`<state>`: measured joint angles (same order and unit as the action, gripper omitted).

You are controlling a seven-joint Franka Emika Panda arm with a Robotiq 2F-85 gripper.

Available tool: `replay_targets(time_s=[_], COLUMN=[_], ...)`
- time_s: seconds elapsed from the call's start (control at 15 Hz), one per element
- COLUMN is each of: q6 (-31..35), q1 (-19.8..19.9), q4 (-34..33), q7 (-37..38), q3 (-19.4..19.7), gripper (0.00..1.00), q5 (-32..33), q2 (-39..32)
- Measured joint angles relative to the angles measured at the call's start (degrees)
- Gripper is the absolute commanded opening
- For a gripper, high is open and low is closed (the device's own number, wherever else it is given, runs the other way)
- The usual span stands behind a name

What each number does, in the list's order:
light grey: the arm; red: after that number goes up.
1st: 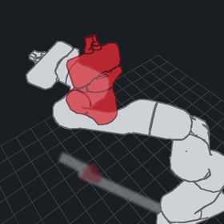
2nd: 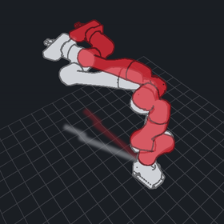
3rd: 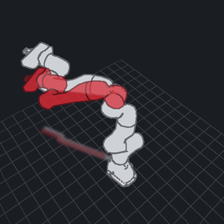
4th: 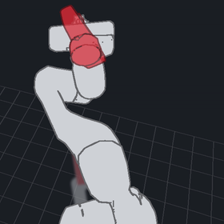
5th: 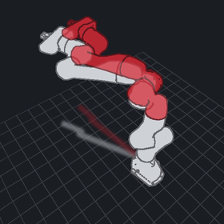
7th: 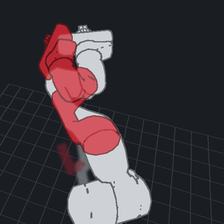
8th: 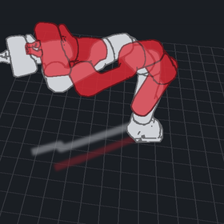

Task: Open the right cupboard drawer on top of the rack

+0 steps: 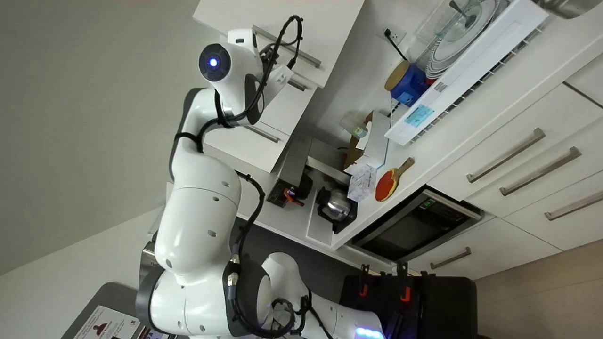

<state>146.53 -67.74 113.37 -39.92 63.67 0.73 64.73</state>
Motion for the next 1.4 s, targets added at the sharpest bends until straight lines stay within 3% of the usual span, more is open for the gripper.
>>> replay_targets(time_s=[0.27, 0.53, 0.93, 1.2, 1.4], q6=[2.01, 9.4, 13.26, 13.26, 12.76], q1=[3.56, 11.71, 28.66, 40.14, 50.59], q4=[2.92, 9.91, 19.22, 21.46, 21.54], q7=[5.51, 9.07, 13.8, 15.89, 18.13], q3=[-2.14, -6.38, -17.67, -25.46, -33.42], gripper=[1.0, 1.0, 1.0, 1.0, 1.0], q5=[0.59, 1.79, 2.82, 2.75, 2.86], q2=[-2.56, -8.23, -17.71, -25.73, -31.91])
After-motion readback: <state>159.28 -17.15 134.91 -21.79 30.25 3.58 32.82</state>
